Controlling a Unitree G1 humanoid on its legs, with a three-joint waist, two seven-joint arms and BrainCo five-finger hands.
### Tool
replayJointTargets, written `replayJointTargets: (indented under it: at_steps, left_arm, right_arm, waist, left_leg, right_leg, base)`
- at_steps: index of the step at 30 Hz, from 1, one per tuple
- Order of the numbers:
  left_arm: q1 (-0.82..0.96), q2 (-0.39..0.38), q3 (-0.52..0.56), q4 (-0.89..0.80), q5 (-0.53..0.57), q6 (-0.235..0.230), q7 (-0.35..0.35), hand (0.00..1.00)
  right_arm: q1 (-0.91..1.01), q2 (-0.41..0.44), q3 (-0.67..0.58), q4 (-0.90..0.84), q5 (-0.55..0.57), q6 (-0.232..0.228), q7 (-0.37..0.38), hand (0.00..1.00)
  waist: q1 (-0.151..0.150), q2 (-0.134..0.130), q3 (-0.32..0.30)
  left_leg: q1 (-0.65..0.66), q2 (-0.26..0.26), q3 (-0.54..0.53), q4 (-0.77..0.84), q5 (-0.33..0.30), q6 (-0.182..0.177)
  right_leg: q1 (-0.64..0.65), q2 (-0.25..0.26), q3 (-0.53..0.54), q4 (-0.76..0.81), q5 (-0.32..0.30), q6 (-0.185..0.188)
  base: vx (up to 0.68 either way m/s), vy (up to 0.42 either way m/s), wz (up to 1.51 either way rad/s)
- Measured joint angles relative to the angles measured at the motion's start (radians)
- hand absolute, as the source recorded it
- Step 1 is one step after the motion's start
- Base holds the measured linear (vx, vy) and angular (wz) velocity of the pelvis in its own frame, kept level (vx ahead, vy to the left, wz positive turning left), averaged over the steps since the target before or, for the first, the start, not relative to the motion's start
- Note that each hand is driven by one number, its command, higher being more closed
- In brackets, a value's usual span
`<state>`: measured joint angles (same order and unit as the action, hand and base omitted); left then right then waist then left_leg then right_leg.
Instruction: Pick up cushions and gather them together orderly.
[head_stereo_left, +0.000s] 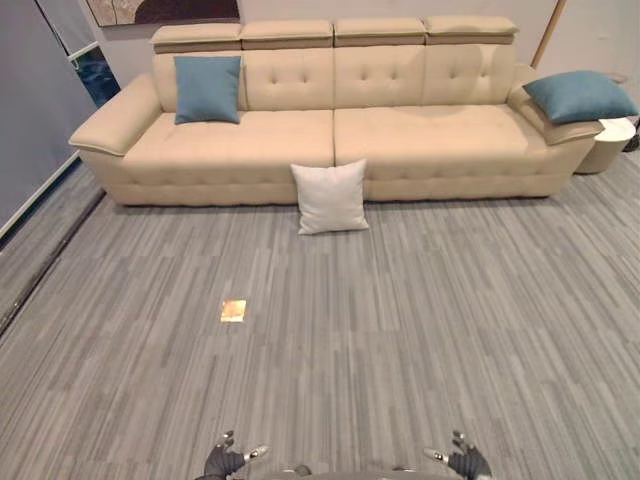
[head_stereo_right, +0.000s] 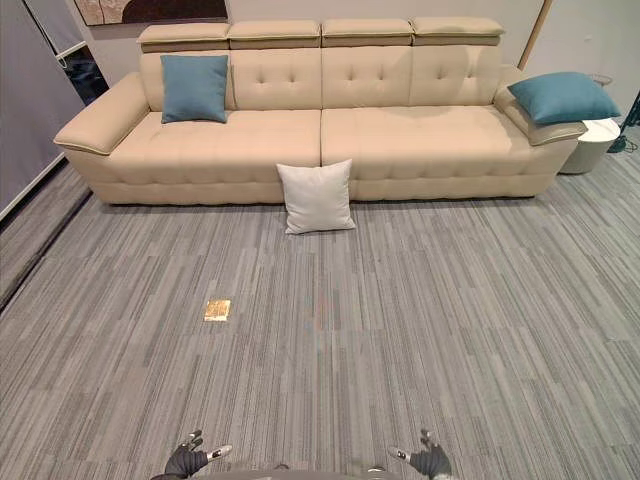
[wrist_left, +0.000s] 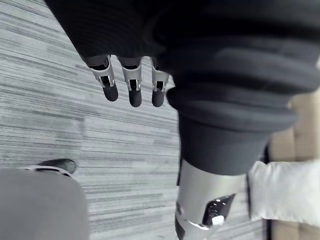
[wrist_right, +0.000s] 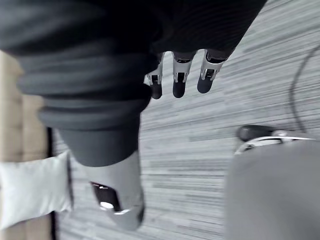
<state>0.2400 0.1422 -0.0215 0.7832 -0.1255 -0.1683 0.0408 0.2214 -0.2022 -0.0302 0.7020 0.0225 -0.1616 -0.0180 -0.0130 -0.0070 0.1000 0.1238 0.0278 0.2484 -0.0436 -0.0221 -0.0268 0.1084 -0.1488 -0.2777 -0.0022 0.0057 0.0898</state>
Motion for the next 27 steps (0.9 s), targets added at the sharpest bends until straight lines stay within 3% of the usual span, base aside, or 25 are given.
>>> replayJointTargets:
  at_steps: [7,16,19,22,25,27]
  left_arm:
    - [0.002,0.028,-0.016,-0.053,0.003,-0.013,-0.029,0.00]
    - [0.013,0.036,-0.015,-0.107,0.011,-0.012,-0.040,0.00]
    - [0.017,0.043,-0.008,-0.150,0.012,-0.011,-0.039,0.00]
    - [0.016,0.048,-0.006,-0.186,0.011,-0.011,-0.036,0.00]
    - [0.017,0.050,-0.005,-0.232,0.010,-0.010,-0.029,0.00]
    - [0.022,0.055,-0.005,-0.251,0.010,-0.009,-0.019,0.00]
  right_arm:
    - [0.002,-0.023,0.074,-0.021,-0.112,-0.009,0.030,0.00]
    - [-0.003,-0.054,0.126,-0.022,-0.143,-0.007,0.043,0.00]
    - [-0.029,-0.060,0.127,-0.022,-0.143,-0.006,0.043,0.00]
    - [-0.061,-0.071,0.127,-0.022,-0.143,-0.004,0.042,0.00]
    - [-0.095,-0.078,0.127,-0.021,-0.141,-0.002,0.038,0.00]
    - [-0.096,-0.075,0.129,-0.021,-0.141,0.003,0.038,0.00]
  waist:
    - [-0.004,-0.010,0.018]
    - [-0.002,-0.005,0.020]
    - [-0.002,-0.005,0.028]
    - [-0.001,0.001,0.050]
    - [0.002,0.009,0.055]
    - [0.004,-0.006,0.066]
  left_leg:
    - [0.028,0.001,0.005,-0.025,-0.003,-0.005]
    - [0.005,-0.001,0.000,-0.014,-0.006,-0.002]
    - [-0.063,0.003,-0.001,0.069,-0.044,0.010]
    - [-0.128,0.014,-0.001,0.197,-0.120,0.019]
    - [-0.209,0.026,0.007,0.355,-0.235,0.040]
    - [-0.213,0.014,0.018,0.405,-0.292,0.053]
  right_leg:
    - [0.010,0.003,-0.001,0.002,-0.009,0.013]
    - [-0.013,-0.008,-0.022,0.036,-0.038,0.013]
    - [-0.052,-0.018,-0.025,0.056,-0.044,0.014]
    - [-0.066,-0.026,-0.025,0.074,-0.050,0.023]
    - [-0.138,-0.062,-0.023,0.205,-0.134,0.062]
    - [-0.182,-0.109,-0.018,0.355,-0.179,0.070]
  base:
    - [0.03,-0.015,-0.04]
    - [-0.05,-0.021,0.05]
    - [0.00,0.007,0.02]
    - [0.00,0.035,-0.01]
    - [0.04,0.123,-0.06]
    - [0.13,0.179,-0.09]
